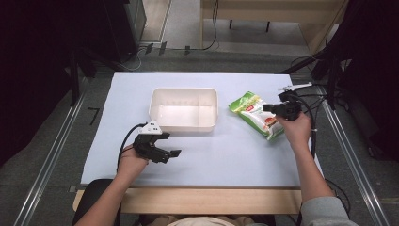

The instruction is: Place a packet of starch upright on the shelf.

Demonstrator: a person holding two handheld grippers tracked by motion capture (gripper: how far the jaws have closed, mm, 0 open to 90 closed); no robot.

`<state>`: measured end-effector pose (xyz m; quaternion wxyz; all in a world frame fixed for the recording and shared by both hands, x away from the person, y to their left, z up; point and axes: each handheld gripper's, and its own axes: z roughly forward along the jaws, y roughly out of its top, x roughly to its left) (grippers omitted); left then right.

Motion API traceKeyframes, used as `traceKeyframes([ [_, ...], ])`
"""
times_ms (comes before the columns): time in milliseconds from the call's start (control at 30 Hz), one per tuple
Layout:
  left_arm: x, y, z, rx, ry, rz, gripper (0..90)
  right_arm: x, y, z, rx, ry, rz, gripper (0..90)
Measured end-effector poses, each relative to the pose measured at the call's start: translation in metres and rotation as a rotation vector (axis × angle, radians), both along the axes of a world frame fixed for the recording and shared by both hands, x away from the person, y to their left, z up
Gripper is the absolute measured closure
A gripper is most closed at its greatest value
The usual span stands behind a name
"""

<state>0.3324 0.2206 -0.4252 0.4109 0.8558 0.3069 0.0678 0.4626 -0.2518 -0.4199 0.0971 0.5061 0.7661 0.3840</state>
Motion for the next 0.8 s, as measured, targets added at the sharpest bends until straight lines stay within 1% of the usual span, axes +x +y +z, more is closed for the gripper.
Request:
traceKeyframes([
  [33, 0.000, 0.000, 0.000, 0.002, 0.001, 0.000, 16.6, 0.000, 0.000, 0.000, 0.000, 0.000, 0.000, 90.0],
  [67, 0.000, 0.000, 0.000, 0.002, 0.001, 0.001, 16.6, 0.001, -0.014, -0.003, 0.002, 0.011, -0.038, 90.0],
  [133, 0.000, 0.000, 0.000, 0.003, 0.001, 0.000, 16.6, 0.002, -0.025, -0.006, -0.003, 0.016, -0.070, 90.0],
  [167, 0.000, -0.001, 0.000, 0.002, 0.001, 0.001, 16.6, 0.002, -0.025, -0.006, -0.003, 0.016, -0.070, 90.0],
  [200, 0.000, -0.001, 0.000, 0.002, 0.001, 0.001, 16.6, 0.003, -0.030, -0.008, -0.003, 0.020, -0.080, 90.0],
  [267, 0.000, 0.000, 0.000, 0.003, 0.002, 0.000, 16.6, 0.004, -0.038, -0.011, -0.005, 0.029, -0.109, 90.0],
  [300, 0.000, -0.001, 0.000, 0.002, 0.001, 0.001, 16.6, 0.006, -0.043, -0.016, -0.006, 0.044, -0.131, 90.0],
  [333, 0.000, -0.001, 0.000, 0.004, 0.002, -0.001, 16.6, 0.006, -0.043, -0.016, -0.006, 0.044, -0.131, 90.0],
  [367, 0.000, -0.001, 0.000, 0.004, 0.000, -0.003, 16.6, 0.009, -0.046, -0.022, -0.025, 0.057, -0.140, 90.0],
  [400, 0.000, -0.001, 0.000, 0.006, 0.001, -0.004, 16.6, 0.009, -0.046, -0.022, -0.025, 0.057, -0.140, 90.0],
  [467, 0.000, -0.001, 0.000, 0.007, 0.000, -0.004, 16.6, 0.012, -0.048, -0.031, -0.052, 0.081, -0.156, 90.0],
  [500, 0.000, -0.001, 0.000, 0.006, 0.000, -0.004, 16.6, 0.012, -0.048, -0.031, -0.052, 0.081, -0.156, 90.0],
  [567, 0.000, -0.001, 0.000, 0.006, 0.001, -0.004, 16.6, 0.013, -0.050, -0.036, -0.067, 0.088, -0.168, 90.0],
  [633, 0.000, -0.001, 0.000, 0.008, 0.000, -0.006, 16.6, 0.012, -0.052, -0.040, -0.060, 0.107, -0.176, 90.0],
  [700, 0.000, -0.001, 0.000, 0.008, 0.000, -0.003, 16.6, 0.011, -0.053, -0.041, -0.055, 0.105, -0.177, 90.0],
  [767, 0.000, -0.001, 0.000, 0.006, 0.001, -0.003, 16.6, 0.009, -0.053, -0.042, -0.055, 0.113, -0.171, 90.0],
  [800, 0.000, -0.001, 0.000, 0.006, 0.003, -0.002, 16.6, 0.008, -0.052, -0.043, -0.066, 0.122, -0.165, 90.0],
])
